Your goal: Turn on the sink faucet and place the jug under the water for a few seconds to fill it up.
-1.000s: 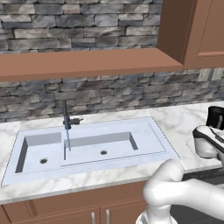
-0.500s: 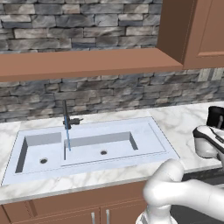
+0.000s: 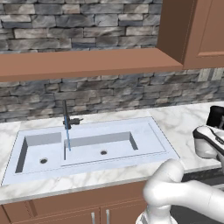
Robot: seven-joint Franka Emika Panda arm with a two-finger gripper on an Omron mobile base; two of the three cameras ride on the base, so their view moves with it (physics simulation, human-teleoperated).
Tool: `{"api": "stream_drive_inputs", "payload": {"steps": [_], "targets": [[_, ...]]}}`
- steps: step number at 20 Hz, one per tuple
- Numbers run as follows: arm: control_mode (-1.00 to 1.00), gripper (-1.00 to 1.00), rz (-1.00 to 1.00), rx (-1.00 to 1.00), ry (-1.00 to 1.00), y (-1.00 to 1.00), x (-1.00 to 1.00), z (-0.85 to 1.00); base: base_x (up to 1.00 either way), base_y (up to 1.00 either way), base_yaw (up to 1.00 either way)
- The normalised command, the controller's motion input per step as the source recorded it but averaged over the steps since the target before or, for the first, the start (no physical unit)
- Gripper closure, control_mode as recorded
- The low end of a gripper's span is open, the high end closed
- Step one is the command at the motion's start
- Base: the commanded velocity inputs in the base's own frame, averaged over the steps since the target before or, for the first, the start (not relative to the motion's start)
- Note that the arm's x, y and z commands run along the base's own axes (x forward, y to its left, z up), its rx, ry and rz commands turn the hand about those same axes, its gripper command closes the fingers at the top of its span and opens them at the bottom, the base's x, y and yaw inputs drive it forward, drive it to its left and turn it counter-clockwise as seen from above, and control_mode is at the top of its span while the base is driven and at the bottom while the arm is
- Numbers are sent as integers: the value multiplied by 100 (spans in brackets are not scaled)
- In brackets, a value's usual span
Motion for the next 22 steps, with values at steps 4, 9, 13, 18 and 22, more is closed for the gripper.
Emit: {"api": "stream_drive_inputs", "payload": {"steps": [4, 9, 13, 18, 22], "targets": [[-100, 100, 4, 0, -12, 0, -12, 1, 0, 0, 0], [-100, 100, 4, -2, -28, 0, -34, 35, 0, 0, 0], [-100, 100, 2, -5, -28, 12, -35, 62, 0, 0, 0], [-100, 100, 0, -8, -17, 23, -36, 87, 0, 0, 0], [-100, 100, 0, -5, -8, 16, -36, 97, 0, 0, 0]]}}
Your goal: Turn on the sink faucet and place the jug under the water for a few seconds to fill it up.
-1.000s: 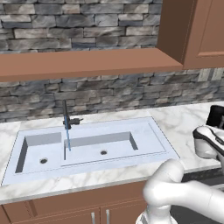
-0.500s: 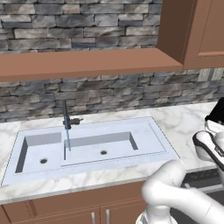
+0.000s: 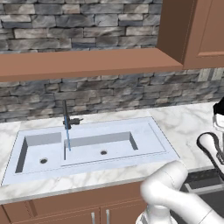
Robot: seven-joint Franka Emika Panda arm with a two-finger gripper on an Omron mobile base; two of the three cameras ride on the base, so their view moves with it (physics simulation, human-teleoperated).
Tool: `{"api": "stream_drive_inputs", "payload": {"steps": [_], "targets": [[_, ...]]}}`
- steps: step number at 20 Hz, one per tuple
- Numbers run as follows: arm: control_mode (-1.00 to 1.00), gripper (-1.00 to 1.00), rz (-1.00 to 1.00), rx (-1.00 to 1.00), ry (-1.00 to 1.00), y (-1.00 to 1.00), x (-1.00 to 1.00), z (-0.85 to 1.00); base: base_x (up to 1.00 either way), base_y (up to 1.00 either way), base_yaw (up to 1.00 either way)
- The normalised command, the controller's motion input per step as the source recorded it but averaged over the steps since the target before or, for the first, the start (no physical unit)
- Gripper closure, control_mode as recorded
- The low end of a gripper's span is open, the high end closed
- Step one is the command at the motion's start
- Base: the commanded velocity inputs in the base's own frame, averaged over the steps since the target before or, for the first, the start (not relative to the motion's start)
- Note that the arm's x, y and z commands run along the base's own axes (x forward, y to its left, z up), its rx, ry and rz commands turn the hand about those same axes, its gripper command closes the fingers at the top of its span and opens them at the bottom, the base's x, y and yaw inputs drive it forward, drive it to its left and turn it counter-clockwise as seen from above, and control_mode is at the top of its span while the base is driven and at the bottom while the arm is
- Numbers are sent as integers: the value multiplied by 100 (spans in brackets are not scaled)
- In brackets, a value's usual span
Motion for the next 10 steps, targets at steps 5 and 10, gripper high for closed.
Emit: {"api": "stream_drive_inputs", "payload": {"steps": [5, 10], "targets": [[-100, 100, 0, 0, 0, 11, -33, 100, 0, 0, 0], [-100, 100, 0, 0, 5, 33, -21, 100, 0, 0, 0]]}}
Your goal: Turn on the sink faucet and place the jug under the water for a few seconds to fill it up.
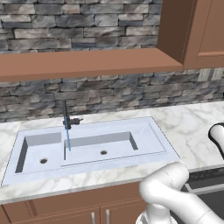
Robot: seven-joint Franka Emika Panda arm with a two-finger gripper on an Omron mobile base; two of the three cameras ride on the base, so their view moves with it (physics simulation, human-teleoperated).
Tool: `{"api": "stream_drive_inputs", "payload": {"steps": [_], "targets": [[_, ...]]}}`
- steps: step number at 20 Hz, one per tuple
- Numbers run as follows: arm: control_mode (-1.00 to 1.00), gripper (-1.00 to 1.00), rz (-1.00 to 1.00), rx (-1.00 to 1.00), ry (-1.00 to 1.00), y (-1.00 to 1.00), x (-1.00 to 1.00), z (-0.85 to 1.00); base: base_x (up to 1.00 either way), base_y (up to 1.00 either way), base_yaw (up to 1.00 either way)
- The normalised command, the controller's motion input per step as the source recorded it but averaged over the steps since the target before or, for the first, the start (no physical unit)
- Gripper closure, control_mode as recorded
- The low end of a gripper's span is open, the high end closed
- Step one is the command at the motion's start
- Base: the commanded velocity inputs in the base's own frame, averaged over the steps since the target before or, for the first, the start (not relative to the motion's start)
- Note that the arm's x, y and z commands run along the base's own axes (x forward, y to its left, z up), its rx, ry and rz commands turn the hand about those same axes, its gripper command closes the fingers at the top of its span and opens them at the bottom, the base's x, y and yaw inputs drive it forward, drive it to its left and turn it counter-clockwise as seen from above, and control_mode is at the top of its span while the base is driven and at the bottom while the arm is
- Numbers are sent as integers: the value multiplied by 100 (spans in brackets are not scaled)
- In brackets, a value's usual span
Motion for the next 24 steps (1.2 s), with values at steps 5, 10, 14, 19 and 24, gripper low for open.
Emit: {"api": "stream_drive_inputs", "payload": {"steps": [5, 10, 14, 19, 24], "targets": [[-100, 100, -2, 0, 13, 82, -2, 78, 0, 0, 0], [-100, 100, -4, 0, 24, 100, 0, 39, 0, 0, 0], [-100, 100, -11, 0, 13, 100, -1, 15, 0, 0, 0], [-100, 100, -15, 0, 5, 100, -6, 2, 0, 0, 0], [-100, 100, -19, 0, 0, 100, -4, 0, 0, 0, 0]]}}
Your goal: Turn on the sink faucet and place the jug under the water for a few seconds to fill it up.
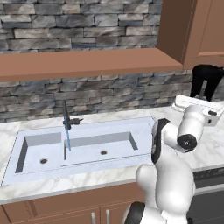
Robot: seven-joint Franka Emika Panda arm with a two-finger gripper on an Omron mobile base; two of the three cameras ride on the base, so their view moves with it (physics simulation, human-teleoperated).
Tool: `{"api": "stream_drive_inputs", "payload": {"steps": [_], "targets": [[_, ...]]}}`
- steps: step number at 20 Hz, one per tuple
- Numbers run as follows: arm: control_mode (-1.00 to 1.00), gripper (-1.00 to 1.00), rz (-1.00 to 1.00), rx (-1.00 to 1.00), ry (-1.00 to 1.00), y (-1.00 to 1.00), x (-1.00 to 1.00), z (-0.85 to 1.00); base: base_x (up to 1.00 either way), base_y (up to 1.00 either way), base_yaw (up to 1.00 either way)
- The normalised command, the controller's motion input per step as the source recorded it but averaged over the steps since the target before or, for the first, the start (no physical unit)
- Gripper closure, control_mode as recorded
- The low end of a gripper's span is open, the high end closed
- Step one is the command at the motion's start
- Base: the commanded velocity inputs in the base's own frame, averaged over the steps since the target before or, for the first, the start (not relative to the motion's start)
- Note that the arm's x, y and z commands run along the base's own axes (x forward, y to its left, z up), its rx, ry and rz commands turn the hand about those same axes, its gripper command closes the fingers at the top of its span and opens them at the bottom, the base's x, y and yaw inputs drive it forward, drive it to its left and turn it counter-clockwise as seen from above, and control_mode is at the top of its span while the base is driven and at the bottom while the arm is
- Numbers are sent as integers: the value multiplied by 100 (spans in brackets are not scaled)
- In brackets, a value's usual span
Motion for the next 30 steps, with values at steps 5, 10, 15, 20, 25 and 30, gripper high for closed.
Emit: {"api": "stream_drive_inputs", "payload": {"steps": [5, 10, 15, 20, 25, 30], "targets": [[-100, 100, -23, 0, 0, 100, -11, 0, 0, 0, 0], [-100, 100, -22, 0, 0, 100, -12, 0, 0, 0, 0], [-100, 100, -17, 0, 4, 100, -1, -14, 0, 0, 0], [-100, 100, -3, 0, 1, 100, -5, -25, 0, 0, 0], [-100, 100, 0, 0, 0, 89, -31, 18, 0, 0, 0], [-100, 100, -7, 0, 0, 56, -31, 97, 0, 0, 0]]}}
